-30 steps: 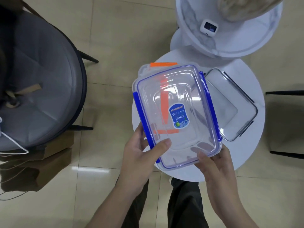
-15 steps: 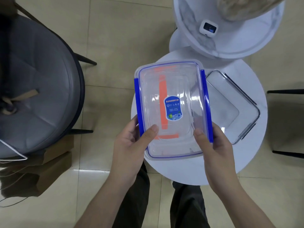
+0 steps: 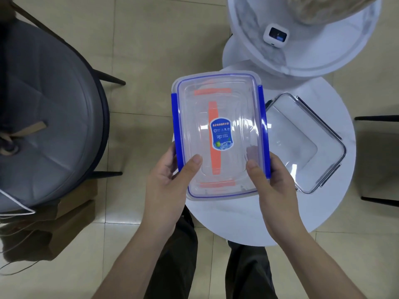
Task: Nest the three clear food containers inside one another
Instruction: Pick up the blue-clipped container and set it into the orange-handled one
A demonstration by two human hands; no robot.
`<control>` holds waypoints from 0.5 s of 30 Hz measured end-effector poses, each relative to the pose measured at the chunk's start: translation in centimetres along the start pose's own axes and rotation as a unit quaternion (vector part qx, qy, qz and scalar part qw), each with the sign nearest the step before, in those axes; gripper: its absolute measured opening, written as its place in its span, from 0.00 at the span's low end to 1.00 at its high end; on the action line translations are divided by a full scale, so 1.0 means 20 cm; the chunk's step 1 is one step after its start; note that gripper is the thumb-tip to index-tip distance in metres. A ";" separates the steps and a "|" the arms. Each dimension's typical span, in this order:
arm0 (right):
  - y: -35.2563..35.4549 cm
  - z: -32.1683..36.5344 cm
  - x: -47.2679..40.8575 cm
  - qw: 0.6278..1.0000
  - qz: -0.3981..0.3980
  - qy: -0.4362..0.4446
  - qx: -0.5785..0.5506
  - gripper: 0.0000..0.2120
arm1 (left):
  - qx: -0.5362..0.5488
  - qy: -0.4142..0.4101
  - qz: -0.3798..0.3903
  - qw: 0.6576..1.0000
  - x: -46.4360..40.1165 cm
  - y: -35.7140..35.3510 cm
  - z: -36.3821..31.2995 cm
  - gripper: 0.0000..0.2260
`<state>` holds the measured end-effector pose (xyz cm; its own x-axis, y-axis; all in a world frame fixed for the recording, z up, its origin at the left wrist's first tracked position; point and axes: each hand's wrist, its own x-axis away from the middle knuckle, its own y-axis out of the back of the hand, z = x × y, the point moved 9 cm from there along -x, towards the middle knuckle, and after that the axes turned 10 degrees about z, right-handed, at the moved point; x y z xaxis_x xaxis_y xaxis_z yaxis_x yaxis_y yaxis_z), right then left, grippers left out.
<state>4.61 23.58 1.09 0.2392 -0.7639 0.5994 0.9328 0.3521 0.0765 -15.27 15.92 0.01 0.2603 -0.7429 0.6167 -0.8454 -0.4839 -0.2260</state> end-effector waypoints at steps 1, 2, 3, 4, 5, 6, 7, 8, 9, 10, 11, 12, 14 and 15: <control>-0.01 -0.01 -0.01 1.000 0.001 -0.002 -0.001 0.14 | -0.005 -0.002 -0.004 1.000 -0.01 0.01 0.00 0.16; -0.01 -0.01 -0.03 1.000 0.001 -0.002 0.001 0.13 | -0.011 -0.004 -0.007 1.000 -0.02 0.01 0.00 0.16; -0.02 -0.02 -0.04 1.000 0.001 -0.001 0.008 0.13 | -0.017 -0.004 -0.010 1.000 -0.04 0.02 0.00 0.16; -0.02 -0.02 -0.06 1.000 -0.001 -0.002 0.015 0.12 | -0.024 -0.004 -0.012 1.000 -0.05 0.02 0.00 0.16; -0.02 -0.03 -0.07 1.000 -0.003 -0.004 0.024 0.12 | -0.030 -0.002 -0.013 0.999 -0.07 0.02 0.01 0.16; -0.02 -0.04 -0.08 0.999 -0.005 -0.006 0.036 0.13 | -0.035 0.001 -0.015 0.999 -0.08 0.03 0.02 0.16; -0.02 -0.05 -0.09 0.999 -0.005 -0.008 0.050 0.13 | -0.042 0.002 -0.015 0.999 -0.09 0.03 0.03 0.16; -0.02 -0.06 -0.10 0.998 -0.003 -0.010 0.065 0.12 | -0.048 0.002 -0.016 0.999 -0.09 0.03 0.04 0.17; -0.02 -0.07 -0.11 0.997 -0.002 -0.011 0.078 0.12 | -0.053 0.003 -0.018 0.998 -0.10 0.03 0.05 0.17; -0.02 -0.07 -0.11 0.996 -0.002 -0.010 0.089 0.13 | -0.058 0.002 -0.021 0.998 -0.10 0.03 0.05 0.18; -0.01 -0.07 -0.11 0.995 -0.002 -0.008 0.097 0.14 | -0.063 0.001 -0.024 0.998 -0.10 0.03 0.06 0.18; -0.01 -0.07 -0.12 0.995 -0.001 -0.005 0.101 0.15 | -0.065 0.000 -0.025 0.998 -0.11 0.03 0.06 0.18; -0.01 -0.07 -0.12 0.994 0.001 -0.001 0.108 0.16 | -0.068 0.000 -0.026 0.997 -0.11 0.03 0.06 0.17; -0.02 -0.07 -0.12 0.994 0.002 0.002 0.111 0.17 | -0.074 -0.001 -0.027 0.997 -0.11 0.03 0.06 0.17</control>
<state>4.12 24.53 -1.45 0.2450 -0.7640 0.5969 0.8494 0.4659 0.2477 -15.83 16.74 -2.44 0.3093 -0.7187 0.6228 -0.8894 -0.4504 -0.0782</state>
